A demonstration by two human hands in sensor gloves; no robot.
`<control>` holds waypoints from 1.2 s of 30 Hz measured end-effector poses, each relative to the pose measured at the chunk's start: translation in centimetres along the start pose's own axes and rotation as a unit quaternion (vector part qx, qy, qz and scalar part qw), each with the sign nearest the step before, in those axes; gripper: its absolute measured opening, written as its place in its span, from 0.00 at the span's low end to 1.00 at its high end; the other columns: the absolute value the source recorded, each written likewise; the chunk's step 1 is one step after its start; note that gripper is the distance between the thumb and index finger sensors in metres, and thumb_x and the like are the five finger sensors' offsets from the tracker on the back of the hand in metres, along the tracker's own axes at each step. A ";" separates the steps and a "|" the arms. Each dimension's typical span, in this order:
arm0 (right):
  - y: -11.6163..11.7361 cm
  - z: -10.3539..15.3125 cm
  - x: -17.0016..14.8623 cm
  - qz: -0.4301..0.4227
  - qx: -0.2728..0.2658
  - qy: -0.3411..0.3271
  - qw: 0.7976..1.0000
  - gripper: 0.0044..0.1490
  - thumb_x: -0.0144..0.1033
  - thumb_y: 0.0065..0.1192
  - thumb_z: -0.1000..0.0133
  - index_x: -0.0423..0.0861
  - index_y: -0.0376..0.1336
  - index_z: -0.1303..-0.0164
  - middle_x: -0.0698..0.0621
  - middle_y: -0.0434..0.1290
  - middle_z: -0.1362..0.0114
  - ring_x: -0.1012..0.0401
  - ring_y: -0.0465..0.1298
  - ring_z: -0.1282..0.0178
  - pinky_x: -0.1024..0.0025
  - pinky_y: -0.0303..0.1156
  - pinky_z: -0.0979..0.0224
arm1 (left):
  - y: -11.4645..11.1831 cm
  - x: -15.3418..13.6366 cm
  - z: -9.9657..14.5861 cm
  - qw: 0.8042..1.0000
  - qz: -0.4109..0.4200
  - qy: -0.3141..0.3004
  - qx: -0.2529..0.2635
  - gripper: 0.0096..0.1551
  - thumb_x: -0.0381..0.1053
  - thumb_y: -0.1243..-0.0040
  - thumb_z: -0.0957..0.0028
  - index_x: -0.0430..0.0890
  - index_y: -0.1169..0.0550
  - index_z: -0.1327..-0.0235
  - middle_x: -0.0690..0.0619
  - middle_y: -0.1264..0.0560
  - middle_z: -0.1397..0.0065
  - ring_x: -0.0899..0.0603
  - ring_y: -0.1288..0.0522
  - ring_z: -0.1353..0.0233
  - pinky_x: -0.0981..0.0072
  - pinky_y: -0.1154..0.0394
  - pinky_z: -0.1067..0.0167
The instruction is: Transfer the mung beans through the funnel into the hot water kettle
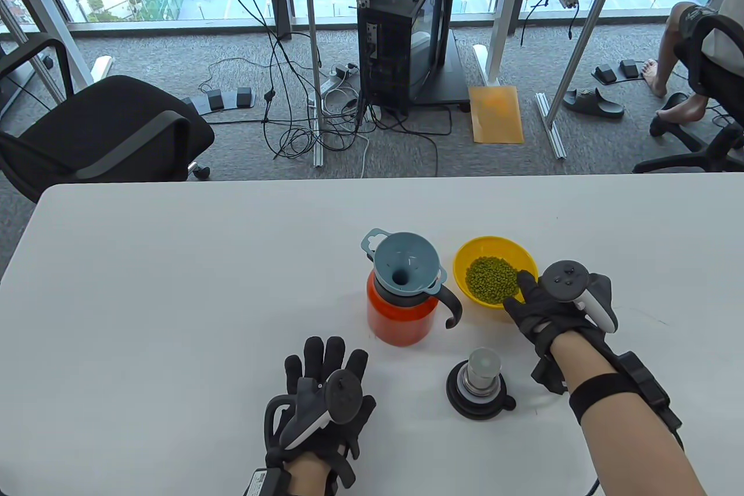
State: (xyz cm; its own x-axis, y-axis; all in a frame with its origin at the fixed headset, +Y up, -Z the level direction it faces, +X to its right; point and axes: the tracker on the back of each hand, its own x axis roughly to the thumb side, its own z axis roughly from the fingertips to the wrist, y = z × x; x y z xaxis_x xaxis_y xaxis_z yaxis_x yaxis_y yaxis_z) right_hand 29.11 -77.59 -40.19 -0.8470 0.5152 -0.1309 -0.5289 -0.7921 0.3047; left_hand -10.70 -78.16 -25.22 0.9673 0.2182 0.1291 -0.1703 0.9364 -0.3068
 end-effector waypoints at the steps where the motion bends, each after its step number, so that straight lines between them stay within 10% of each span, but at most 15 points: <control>1: 0.1 -0.2 -0.2 -0.029 -0.003 -0.002 1.000 0.52 0.55 0.53 0.41 0.38 0.42 0.16 0.27 0.40 0.20 0.25 0.39 0.24 0.21 0.38 0.35 | 0.0 0.0 0.0 1.000 0.000 0.000 0.000 0.48 0.69 0.50 0.50 0.64 0.59 0.23 0.55 0.71 0.17 0.38 0.78 0.21 0.35 0.75 0.30; 12: -0.6 -0.1 -1.3 -0.197 -0.160 0.065 0.965 0.41 0.34 0.71 0.47 0.31 0.60 0.27 0.27 0.59 0.26 0.26 0.56 0.28 0.28 0.50 0.34 | 0.1 0.2 -0.1 1.000 0.006 -0.009 0.010 0.48 0.69 0.50 0.50 0.64 0.58 0.22 0.55 0.70 0.17 0.38 0.78 0.21 0.35 0.75 0.31; 22: -4.0 1.6 -0.4 -0.278 -0.178 0.037 0.943 0.44 0.24 0.71 0.50 0.30 0.56 0.25 0.21 0.51 0.28 0.27 0.70 0.34 0.33 0.70 0.38 | 0.0 0.2 -0.2 1.000 0.008 -0.011 0.010 0.47 0.68 0.50 0.50 0.64 0.57 0.22 0.55 0.70 0.17 0.38 0.77 0.21 0.35 0.75 0.31; 36: -10.4 5.0 8.5 -0.269 -0.162 -0.057 0.948 0.44 0.23 0.72 0.51 0.30 0.57 0.25 0.19 0.52 0.27 0.30 0.70 0.32 0.35 0.69 0.36 | -0.1 0.3 -0.3 1.000 0.013 -0.021 0.004 0.47 0.68 0.50 0.50 0.64 0.55 0.22 0.55 0.69 0.17 0.38 0.77 0.21 0.35 0.75 0.30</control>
State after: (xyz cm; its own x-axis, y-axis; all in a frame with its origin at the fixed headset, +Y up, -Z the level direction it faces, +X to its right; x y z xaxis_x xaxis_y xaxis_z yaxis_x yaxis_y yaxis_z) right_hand 27.70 -63.36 -39.79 -0.4492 0.8902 -0.0763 -0.8865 -0.4547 -0.0859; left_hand -10.32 -78.22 -25.40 0.9540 0.2532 0.1605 -0.1963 0.9323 -0.3038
